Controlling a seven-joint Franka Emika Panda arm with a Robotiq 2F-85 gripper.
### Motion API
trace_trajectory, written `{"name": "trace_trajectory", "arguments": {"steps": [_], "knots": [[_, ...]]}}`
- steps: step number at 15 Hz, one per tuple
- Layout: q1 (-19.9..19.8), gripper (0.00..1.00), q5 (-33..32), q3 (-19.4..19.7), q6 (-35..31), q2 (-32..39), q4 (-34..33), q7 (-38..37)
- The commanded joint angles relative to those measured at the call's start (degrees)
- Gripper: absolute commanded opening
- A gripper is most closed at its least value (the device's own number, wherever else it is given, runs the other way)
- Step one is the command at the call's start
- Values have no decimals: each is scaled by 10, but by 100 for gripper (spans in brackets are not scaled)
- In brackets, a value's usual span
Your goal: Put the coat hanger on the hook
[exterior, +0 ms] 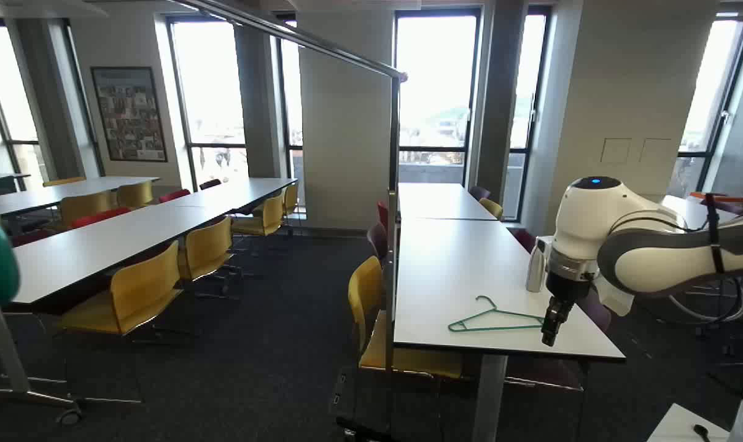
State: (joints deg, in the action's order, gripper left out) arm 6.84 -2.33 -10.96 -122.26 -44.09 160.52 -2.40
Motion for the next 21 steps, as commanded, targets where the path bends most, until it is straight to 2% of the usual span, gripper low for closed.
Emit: {"name": "trace_trajectory", "arguments": {"steps": [1,19,21], "knots": [[7,100,-5,6,2,1,-1,-4],[7,100,-5,6,2,1,-2,-4],[-1,100,-10,4,-26,16,-3,-12]]}}
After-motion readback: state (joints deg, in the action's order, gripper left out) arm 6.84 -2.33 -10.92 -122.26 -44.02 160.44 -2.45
